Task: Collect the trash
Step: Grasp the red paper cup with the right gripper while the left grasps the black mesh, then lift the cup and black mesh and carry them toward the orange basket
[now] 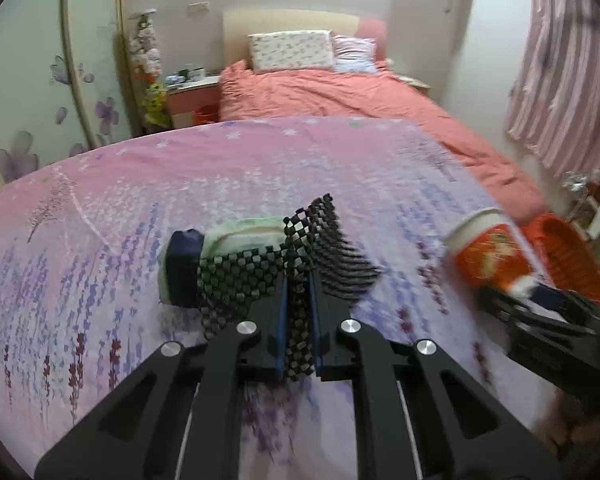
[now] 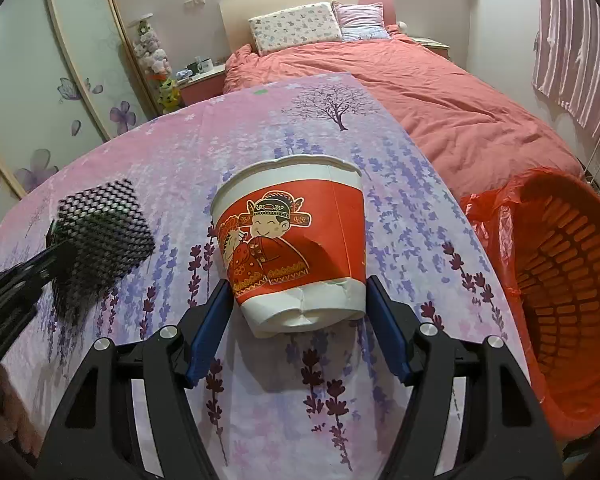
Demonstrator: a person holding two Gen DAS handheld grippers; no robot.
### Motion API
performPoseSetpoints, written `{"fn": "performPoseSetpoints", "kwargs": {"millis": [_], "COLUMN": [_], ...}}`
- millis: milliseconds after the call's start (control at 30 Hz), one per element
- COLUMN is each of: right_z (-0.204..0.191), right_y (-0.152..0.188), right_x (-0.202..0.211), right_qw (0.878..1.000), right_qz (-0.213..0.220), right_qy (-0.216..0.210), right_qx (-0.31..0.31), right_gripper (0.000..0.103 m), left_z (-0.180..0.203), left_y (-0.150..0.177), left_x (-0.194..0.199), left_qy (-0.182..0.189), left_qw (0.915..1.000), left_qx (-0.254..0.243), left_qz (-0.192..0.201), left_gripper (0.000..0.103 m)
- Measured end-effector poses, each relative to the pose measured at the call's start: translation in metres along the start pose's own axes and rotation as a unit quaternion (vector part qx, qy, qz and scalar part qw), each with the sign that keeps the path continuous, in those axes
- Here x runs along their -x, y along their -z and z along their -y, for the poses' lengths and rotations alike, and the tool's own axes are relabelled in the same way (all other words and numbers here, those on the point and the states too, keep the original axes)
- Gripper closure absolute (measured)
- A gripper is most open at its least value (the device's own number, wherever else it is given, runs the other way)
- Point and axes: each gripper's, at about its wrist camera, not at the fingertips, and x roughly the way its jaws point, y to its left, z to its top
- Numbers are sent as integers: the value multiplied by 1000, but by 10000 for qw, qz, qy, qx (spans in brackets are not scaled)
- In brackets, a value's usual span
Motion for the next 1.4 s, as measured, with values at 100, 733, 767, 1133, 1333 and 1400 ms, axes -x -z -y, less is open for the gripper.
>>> {"fn": "performPoseSetpoints", "kwargs": {"millis": [100,733,767,1133,1333,1400], "right_z": [3,2,2,4,11,12], "right_y": [4,11,11,11,14,14], "right_x": [3,6,6,6,9,9], "right_qw": [10000,9999,9999,9999,9999,9999], "right_qz": [8,-20,-18,-8,0,0], "right_qy": [-9,140,132,126,123,121], "right_qx": [-17,64,57,33,7,6], "right_gripper": [36,36,36,36,36,36], "left_z": [4,-7,-13,12,16,5], "left_y": [13,7,-4,-61,-50,-43], "left_x": [19,-4,-3,54,49,50], "left_qy": [372,23,177,552,679,714], "left_qw": [9993,9998,9992,9975,9973,9970], "left_qx": [-55,113,322,62,126,234], "left_qz": [24,-142,-125,447,235,177], "left_gripper": [92,96,96,96,95,95]}}
